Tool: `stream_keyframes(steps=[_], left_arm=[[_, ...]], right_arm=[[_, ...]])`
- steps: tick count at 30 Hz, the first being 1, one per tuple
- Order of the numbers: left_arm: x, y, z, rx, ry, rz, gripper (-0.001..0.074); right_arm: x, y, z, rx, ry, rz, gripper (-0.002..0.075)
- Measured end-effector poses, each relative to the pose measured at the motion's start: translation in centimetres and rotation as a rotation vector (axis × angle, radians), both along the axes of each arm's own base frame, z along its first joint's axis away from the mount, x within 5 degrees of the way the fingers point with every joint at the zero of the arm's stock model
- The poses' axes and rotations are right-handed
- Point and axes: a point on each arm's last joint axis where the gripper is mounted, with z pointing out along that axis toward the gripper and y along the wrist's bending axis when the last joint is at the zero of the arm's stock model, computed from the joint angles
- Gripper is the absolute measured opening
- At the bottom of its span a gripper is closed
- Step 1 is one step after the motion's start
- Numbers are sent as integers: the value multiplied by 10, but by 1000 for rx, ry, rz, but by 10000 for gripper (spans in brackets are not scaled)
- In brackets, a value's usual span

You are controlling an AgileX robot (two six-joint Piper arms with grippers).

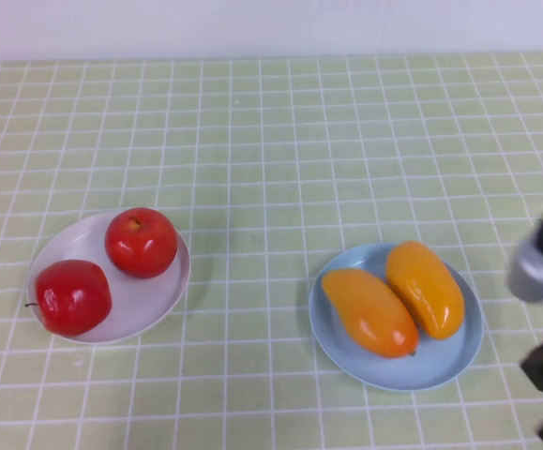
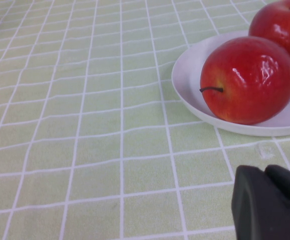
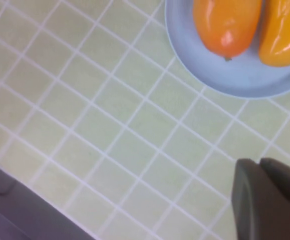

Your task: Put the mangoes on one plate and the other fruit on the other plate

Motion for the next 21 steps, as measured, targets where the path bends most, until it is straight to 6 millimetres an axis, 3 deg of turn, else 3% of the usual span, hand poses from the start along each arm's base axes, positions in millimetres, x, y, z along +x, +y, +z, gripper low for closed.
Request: stream_keyframes(steps=[5, 10, 15, 21], left_arm=[[0, 0, 0, 0, 0, 0, 4], [0, 0, 0, 0, 0, 0, 4], [0, 0, 0, 0, 0, 0, 4], [0, 0, 0, 0, 0, 0, 4]], right_arm=[[-12, -19, -13, 5, -78, 40, -15], [-9, -45, -47, 197, -347, -28, -15], [-16, -83, -105, 370, -668, -212, -16], [-41, -110, -155, 455, -843, -428, -15]])
